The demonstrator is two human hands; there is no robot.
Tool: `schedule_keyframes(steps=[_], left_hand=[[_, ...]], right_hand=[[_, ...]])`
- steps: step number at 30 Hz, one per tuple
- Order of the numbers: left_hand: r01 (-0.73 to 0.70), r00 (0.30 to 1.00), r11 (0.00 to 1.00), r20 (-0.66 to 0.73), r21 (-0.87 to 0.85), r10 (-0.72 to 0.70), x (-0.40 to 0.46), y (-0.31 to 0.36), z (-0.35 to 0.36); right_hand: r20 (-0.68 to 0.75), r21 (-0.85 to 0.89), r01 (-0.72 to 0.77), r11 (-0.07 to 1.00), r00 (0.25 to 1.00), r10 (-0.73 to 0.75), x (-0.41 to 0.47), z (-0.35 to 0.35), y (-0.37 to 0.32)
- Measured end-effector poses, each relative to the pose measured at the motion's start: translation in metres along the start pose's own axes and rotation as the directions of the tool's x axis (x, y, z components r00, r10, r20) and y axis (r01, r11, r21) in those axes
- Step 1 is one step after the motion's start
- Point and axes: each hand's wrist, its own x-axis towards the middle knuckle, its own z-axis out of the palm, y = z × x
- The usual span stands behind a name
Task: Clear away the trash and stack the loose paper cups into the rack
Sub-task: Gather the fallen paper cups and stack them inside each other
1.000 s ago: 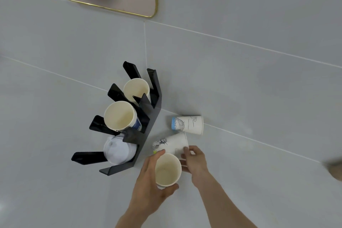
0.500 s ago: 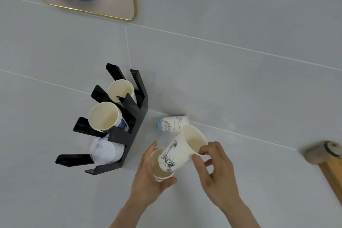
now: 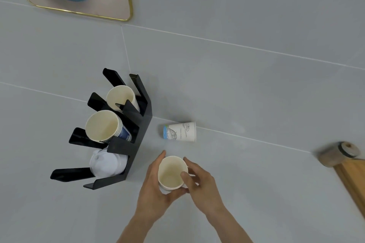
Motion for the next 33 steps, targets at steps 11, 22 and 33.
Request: schedule_keyframes(steps=[11,22,33], left_hand=[[-0.005,1.0,0.998,0.0,0.058,0.005,0.016,-0.002,0.002],[-0.012,1.0,0.997,0.028,0.077,0.01,0.031,-0.003,0.005],[0.026,0.999,0.998,0.028,0.065,-0.028,0.034,-0.004,0.008]], right_hand=[[-0.047,0.306,-0.234,0.923,0.964,0.261,0.039,-0.026,-0.007],[-0.066,0.276,-0.43,0.86,0.884,0.463,0.152,-0.027,0.007],[-0.238,0.439,-0.3,0.847,0.87,0.431,0.139,-0.013,0.021]])
